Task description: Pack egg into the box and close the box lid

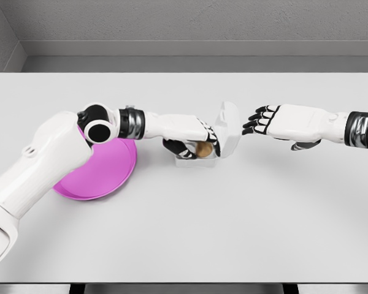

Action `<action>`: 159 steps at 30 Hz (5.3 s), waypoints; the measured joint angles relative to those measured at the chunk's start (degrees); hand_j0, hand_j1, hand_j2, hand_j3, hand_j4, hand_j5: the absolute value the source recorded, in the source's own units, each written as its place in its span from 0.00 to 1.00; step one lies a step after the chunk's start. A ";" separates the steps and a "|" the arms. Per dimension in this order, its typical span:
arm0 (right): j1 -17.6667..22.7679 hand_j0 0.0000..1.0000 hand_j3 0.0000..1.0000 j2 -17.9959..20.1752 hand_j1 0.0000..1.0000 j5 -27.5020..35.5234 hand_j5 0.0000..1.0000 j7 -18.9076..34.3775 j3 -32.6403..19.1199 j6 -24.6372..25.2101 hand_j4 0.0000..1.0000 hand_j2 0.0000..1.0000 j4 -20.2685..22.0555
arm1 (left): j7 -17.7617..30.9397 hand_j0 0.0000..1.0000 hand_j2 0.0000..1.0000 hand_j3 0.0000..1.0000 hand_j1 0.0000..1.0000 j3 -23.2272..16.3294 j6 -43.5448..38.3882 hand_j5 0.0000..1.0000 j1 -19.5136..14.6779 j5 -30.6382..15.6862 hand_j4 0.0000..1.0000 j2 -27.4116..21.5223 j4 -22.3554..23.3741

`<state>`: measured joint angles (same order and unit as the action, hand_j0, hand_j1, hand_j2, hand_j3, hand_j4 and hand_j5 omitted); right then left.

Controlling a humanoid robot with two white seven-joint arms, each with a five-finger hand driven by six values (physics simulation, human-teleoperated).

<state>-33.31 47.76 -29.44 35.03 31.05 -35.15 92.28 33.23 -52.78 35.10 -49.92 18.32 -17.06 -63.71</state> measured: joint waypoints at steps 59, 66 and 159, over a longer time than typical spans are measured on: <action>-0.79 1.00 1.00 0.18 1.00 0.42 1.00 0.00 -0.08 -0.01 1.00 1.00 4.97 | -0.53 0.75 0.75 0.75 0.75 9.94 0.06 0.75 -0.62 -7.15 0.75 -18.77 5.90; -1.23 1.00 1.00 -3.83 1.00 0.43 1.00 0.00 0.39 0.00 1.00 1.00 5.71 | -0.48 0.75 0.75 0.75 0.75 11.16 0.05 0.75 -0.26 -7.96 0.75 -22.23 8.10; 3.34 1.00 1.00 -9.77 1.00 -0.05 1.00 0.00 -10.49 -0.01 1.00 1.00 -7.66 | -0.51 1.00 1.00 1.00 1.00 14.48 0.05 1.00 0.88 -11.12 1.00 -22.58 13.68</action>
<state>-29.97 37.98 -29.50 35.03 20.56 -35.16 84.62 32.72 -38.30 35.15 -49.04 7.20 -39.64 -50.03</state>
